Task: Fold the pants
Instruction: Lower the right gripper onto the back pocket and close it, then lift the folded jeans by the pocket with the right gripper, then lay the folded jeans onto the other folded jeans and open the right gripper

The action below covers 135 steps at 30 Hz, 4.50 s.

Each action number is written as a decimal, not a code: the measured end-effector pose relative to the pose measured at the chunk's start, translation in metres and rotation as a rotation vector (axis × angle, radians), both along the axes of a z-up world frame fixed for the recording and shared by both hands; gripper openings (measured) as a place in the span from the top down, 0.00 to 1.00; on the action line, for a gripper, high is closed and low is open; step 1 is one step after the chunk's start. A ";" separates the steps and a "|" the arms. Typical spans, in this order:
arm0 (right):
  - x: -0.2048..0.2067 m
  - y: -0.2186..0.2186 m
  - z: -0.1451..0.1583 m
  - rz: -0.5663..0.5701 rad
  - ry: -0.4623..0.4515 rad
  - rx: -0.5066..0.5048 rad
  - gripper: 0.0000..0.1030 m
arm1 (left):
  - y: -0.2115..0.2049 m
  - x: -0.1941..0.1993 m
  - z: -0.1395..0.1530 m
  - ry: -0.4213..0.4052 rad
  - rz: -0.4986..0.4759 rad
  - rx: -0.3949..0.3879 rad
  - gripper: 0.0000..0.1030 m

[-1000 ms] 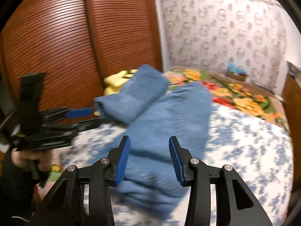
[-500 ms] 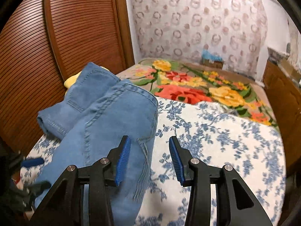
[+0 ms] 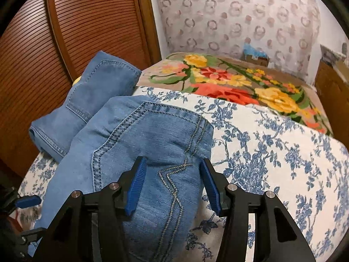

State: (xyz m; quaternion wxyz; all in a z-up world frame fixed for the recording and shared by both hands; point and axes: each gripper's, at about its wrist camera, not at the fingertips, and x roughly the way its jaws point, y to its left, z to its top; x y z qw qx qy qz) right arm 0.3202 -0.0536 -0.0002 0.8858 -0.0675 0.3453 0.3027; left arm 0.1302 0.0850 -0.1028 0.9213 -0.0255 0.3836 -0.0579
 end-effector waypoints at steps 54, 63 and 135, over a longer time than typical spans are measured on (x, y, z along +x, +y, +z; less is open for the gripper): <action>-0.080 -0.005 0.100 0.179 -0.199 0.059 0.78 | 0.028 0.038 0.050 -0.131 0.047 -0.144 0.45; -0.078 0.043 0.148 0.266 -0.282 0.033 0.78 | 0.075 0.045 0.106 -0.263 0.106 -0.171 0.45; -0.143 -0.065 0.071 0.033 -0.222 0.148 0.45 | 0.058 0.029 0.114 -0.256 0.142 0.031 0.22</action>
